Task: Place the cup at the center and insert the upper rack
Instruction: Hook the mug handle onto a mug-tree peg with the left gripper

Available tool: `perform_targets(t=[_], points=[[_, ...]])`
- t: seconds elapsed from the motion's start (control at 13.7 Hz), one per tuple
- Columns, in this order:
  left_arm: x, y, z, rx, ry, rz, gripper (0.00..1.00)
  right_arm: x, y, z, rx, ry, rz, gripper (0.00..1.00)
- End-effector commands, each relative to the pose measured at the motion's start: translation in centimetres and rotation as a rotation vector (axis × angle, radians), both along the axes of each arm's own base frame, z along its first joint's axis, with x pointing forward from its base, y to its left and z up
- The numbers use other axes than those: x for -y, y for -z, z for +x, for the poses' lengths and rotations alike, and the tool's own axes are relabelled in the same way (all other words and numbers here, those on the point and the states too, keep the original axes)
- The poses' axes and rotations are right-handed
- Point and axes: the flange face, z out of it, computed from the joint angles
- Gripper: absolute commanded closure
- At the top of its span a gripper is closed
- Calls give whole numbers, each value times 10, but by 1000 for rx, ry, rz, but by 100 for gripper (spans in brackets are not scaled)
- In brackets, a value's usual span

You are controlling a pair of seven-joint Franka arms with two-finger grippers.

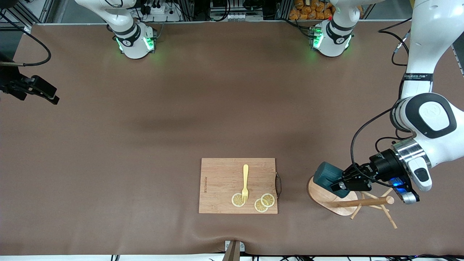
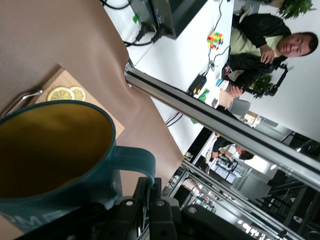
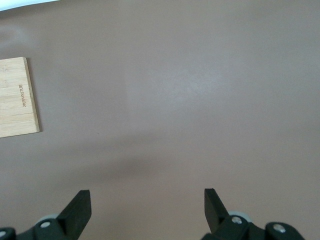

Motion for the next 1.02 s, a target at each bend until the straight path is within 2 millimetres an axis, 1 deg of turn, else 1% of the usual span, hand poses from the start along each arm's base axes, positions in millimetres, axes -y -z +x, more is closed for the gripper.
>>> perform_targets(t=[0.0, 0.29, 0.36, 0.51, 0.66, 0.95], points=[[-28, 5, 6, 21, -33, -22, 100, 0, -5, 0, 1, -3, -3, 0], [-40, 17, 9, 15, -56, -15, 100, 0, -5, 0, 0, -1, -3, 0], [-50, 17, 9, 15, -72, -16, 100, 0, -5, 0, 1, -3, -3, 0], [-57, 18, 10, 15, -87, -14, 100, 1, -5, 0, 0, 0, -3, 0], [-74, 19, 11, 16, -118, -12, 100, 1, -5, 0, 0, 0, -3, 0], [-85, 24, 11, 9, -133, -10, 100, 2, -5, 0, 1, 2, -3, 0]])
